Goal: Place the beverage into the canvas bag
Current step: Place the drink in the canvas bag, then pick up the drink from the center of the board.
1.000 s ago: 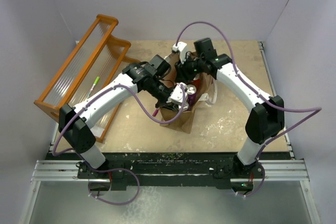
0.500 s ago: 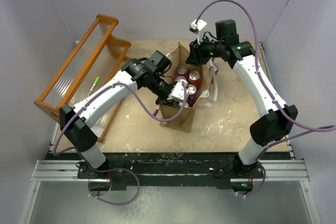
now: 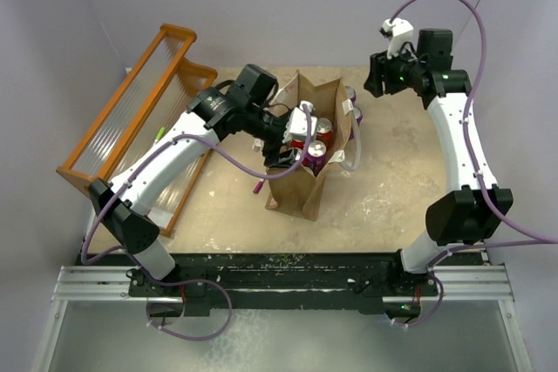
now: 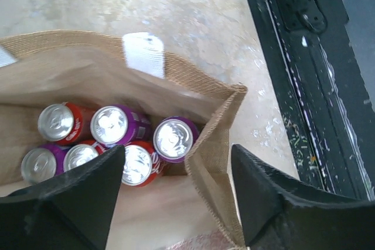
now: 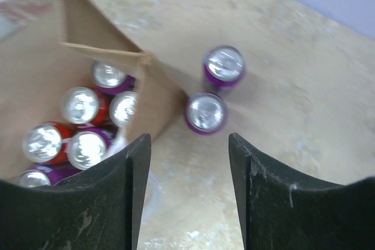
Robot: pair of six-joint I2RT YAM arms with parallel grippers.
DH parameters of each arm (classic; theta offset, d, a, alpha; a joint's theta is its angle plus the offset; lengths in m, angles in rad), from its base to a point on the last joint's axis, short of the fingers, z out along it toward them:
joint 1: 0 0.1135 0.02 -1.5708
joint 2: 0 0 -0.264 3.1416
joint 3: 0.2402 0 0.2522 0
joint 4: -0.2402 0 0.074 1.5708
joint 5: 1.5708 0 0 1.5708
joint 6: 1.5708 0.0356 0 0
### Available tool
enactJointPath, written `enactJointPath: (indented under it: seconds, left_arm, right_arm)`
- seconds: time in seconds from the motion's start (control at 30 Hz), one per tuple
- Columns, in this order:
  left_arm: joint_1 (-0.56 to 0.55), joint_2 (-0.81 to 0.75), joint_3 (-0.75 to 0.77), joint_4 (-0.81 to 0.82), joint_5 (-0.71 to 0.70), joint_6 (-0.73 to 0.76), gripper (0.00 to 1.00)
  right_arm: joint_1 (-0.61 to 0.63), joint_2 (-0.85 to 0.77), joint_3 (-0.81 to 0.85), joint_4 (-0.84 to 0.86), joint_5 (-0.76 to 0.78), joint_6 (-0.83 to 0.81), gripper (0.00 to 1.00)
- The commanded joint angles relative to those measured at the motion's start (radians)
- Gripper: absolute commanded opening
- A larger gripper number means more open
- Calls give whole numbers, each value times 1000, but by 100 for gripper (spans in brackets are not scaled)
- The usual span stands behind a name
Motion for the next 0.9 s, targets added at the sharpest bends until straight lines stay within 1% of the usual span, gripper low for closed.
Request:
enactJointPath:
  seconds: [0.0,0.07,0.17,0.33,0.5,0.6,0.87]
  left_arm:
    - [82,-69,53,134,11,-211,81]
    - [125,-78,49,182,-8,-297,85]
    - [169,-92,33,236,-83,-404,89]
    - [222,-92,10,290,-187,-507,93]
    - [257,-70,40,304,-221,-512,94]
    - [260,-58,57,304,-236,-493,95]
    - [266,-42,75,298,-264,-473,96]
  right_arm:
    - [-59,4,-47,23,80,24,62]
    - [-63,37,-63,9,86,4,66]
    - [-64,94,-69,-16,82,-27,72]
    - [-64,218,-11,-68,37,-78,84]
    - [-53,354,90,-111,32,-133,91]
    - [-30,403,117,-116,27,-152,93]
    - [34,492,142,-86,53,-157,93]
